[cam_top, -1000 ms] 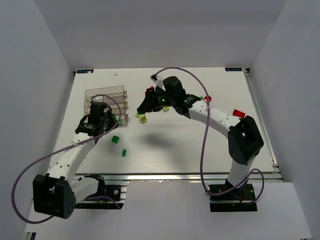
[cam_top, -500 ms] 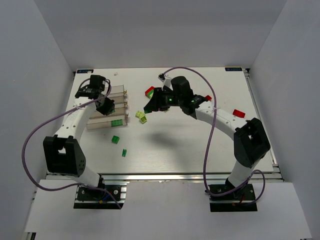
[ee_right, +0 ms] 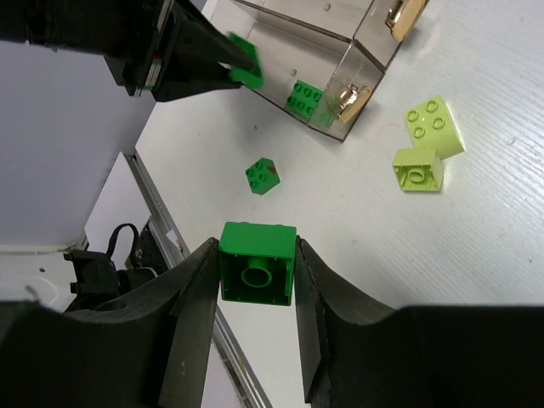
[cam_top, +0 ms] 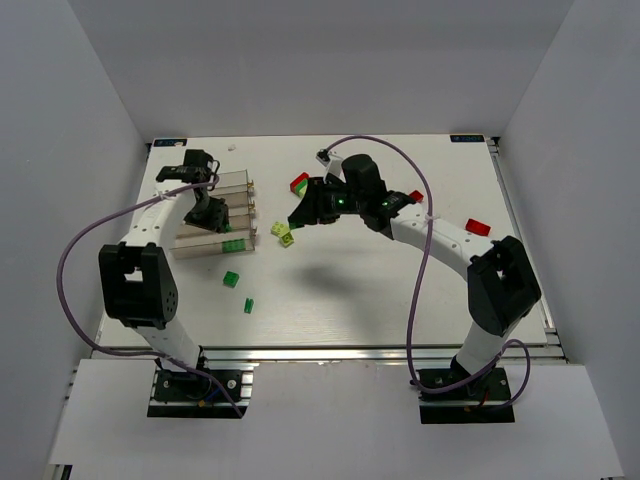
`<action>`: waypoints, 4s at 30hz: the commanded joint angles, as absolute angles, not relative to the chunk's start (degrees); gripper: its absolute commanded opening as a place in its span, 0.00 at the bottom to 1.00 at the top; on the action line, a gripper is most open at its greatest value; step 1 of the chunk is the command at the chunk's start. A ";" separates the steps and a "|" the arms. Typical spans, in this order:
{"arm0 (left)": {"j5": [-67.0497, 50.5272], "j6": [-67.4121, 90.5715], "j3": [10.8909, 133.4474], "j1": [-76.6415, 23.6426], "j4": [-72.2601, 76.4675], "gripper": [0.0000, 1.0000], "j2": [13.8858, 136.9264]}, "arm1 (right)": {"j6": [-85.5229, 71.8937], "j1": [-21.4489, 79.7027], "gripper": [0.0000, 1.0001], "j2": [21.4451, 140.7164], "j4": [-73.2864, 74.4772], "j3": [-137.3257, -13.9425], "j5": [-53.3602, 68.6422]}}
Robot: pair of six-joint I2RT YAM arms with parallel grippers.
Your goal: Sort the legos into containers by color
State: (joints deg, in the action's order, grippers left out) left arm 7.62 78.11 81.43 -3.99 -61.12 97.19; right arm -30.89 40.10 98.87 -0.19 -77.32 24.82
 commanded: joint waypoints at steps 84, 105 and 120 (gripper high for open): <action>-3.96 48.43 38.41 -0.09 -41.84 0.98 51.94 | 17.75 44.21 0.90 93.97 4.30 -73.05 38.50; 4.38 48.69 41.39 -4.12 -41.22 0.97 66.25 | 14.68 39.55 0.73 85.43 5.45 -63.54 37.00; 9.84 46.23 45.88 -7.38 -34.81 0.76 78.57 | 13.71 39.29 0.74 89.21 5.10 -66.71 37.62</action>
